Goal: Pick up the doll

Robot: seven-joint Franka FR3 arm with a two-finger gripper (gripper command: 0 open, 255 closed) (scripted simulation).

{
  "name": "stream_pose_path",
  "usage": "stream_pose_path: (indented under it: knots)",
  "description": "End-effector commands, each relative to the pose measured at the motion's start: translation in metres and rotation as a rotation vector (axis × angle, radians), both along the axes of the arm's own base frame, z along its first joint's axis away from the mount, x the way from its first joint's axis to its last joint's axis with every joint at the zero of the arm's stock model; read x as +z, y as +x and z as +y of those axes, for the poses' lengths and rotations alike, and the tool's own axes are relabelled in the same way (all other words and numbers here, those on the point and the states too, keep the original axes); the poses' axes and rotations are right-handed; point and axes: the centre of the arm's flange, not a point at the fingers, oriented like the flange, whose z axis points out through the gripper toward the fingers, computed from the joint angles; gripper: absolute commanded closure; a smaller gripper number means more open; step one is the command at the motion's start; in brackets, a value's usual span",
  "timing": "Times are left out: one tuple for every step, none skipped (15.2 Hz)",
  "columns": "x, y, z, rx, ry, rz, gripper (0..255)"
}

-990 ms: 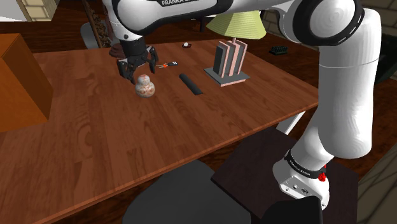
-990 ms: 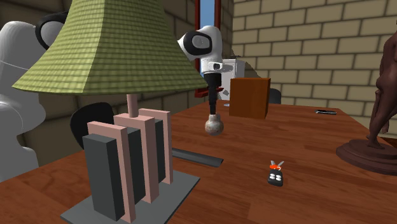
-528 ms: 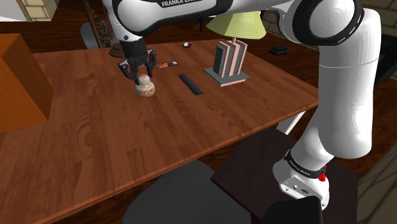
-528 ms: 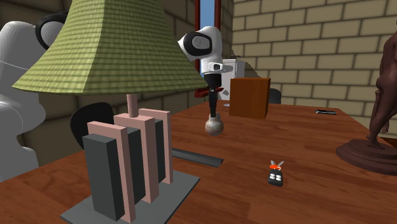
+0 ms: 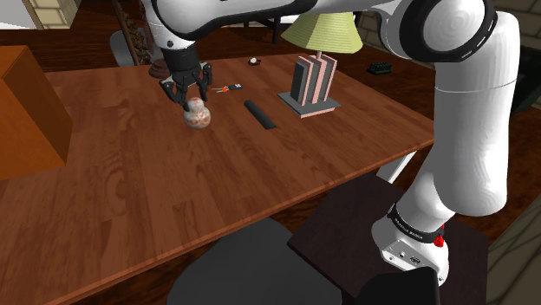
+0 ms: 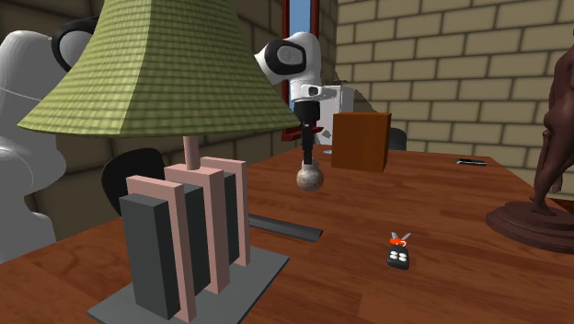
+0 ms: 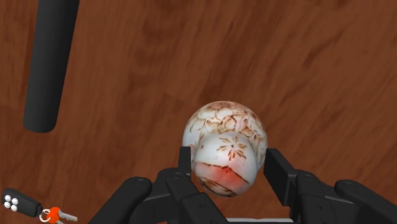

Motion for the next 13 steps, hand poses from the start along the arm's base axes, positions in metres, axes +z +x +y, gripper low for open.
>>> stream_pose_path:
  knots:
    - [0.01,0.001,0.0,0.0,0.0,0.0,255]
    - [0.016,0.001,0.0,0.0,0.0,0.0,255]
    - [0.021,0.001,0.0,0.0,0.0,0.0,255]
    - [0.026,0.001,0.0,0.0,0.0,0.0,255]
    - [0.031,0.001,0.0,0.0,0.0,0.0,255]
    - [0.037,0.001,0.0,0.0,0.0,0.0,255]
    - [0.042,0.001,0.0,0.0,0.0,0.0,255]
    - [0.047,0.001,0.0,0.0,0.0,0.0,255]
    - [0.053,0.001,0.0,0.0,0.0,0.0,255]
    - [0.058,0.001,0.0,0.0,0.0,0.0,255]
    - [0.063,0.001,0.0,0.0,0.0,0.0,255]
    - [0.064,0.001,0.0,0.0,0.0,0.0,255]
    - [0.064,0.001,0.0,0.0,0.0,0.0,255]
